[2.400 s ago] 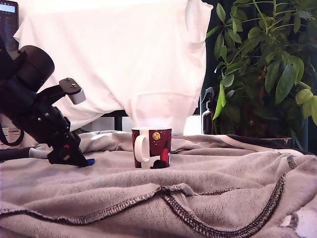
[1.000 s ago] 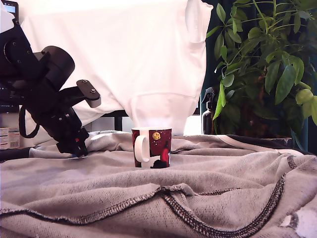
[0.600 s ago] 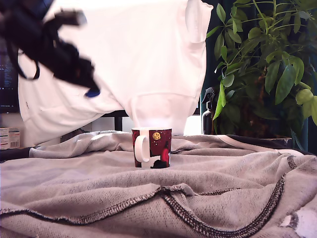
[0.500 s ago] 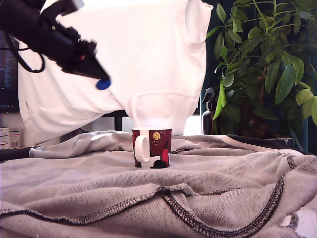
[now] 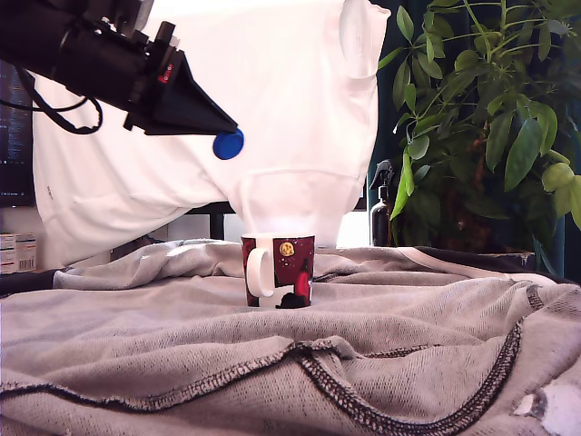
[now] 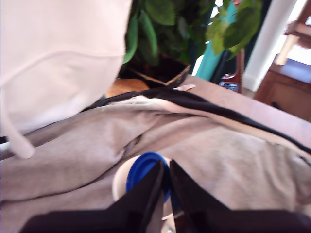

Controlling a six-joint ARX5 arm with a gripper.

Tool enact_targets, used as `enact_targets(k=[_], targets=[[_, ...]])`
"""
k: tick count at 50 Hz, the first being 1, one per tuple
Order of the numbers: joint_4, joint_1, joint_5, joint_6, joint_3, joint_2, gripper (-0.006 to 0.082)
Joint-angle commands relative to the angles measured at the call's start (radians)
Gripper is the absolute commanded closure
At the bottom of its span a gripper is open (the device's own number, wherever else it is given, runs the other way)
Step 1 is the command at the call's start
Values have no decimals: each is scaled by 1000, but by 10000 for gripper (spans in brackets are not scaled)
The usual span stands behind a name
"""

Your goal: Pick the blue coffee capsule and place it inside the red coffee cup

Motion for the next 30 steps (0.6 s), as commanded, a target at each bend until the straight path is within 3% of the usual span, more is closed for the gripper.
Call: enact_targets(k=[1,11,30], targets=[[21,-23,5,-7,-11,45,791],[101,-38,65,-74,-11,69,791],[175,-38,74,-74,-11,174,791]])
